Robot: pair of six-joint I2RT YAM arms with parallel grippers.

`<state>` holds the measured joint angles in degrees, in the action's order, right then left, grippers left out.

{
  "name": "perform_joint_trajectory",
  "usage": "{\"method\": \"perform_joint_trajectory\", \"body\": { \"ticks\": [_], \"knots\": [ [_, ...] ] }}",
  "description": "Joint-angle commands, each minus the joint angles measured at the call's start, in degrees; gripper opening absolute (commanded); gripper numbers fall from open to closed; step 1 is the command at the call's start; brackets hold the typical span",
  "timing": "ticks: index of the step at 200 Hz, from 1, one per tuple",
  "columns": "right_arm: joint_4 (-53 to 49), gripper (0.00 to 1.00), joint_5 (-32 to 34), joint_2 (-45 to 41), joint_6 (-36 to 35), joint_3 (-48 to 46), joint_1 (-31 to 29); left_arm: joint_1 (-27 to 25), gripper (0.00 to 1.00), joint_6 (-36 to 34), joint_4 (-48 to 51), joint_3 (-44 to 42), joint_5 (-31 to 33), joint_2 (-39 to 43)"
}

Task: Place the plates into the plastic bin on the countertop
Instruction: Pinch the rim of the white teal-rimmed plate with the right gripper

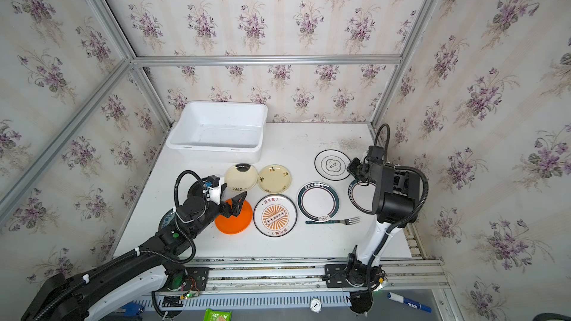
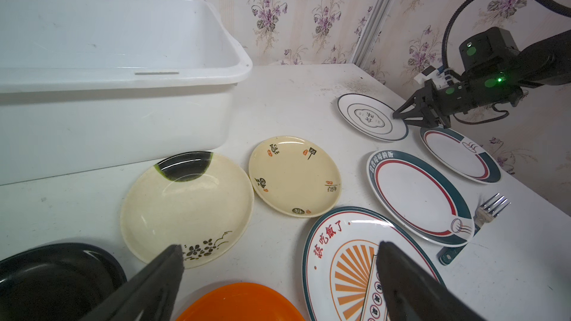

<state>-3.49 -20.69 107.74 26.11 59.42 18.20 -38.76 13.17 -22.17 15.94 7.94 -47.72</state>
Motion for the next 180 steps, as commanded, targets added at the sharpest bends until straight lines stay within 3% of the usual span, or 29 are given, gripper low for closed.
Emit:
{"method": "perform_joint_trajectory", "body": {
  "ticks": [1, 12, 76, 101, 180],
  "knots": [
    [0.9, 0.13, -0.2, 0.2, 0.2, -0.2, 0.2, 0.0, 0.99, -0.5, -1.8, 0.2, 1.0, -0.2],
    [1.2, 0.09, -0.3, 0.1, 0.3, -0.4, 0.3, 0.0, 0.99, -0.4, -1.6, 0.4, 1.2, -0.3],
    [5.0, 0.08, -2.5, -2.0, 2.6, -2.6, 0.4, 0.0, 0.99, -0.5, -1.0, 0.8, 1.1, -0.4],
    [6.0, 0.00, -3.8, -2.9, 4.1, -2.8, 0.4, 0.0, 1.00, -0.3, -1.0, 0.8, 0.6, -0.4],
    [13.2, 0.00, -5.4, -9.4, 11.2, -8.9, -1.9, 0.0, 0.99, 0.1, -3.2, 0.7, -3.4, -1.6]
  ]
}}
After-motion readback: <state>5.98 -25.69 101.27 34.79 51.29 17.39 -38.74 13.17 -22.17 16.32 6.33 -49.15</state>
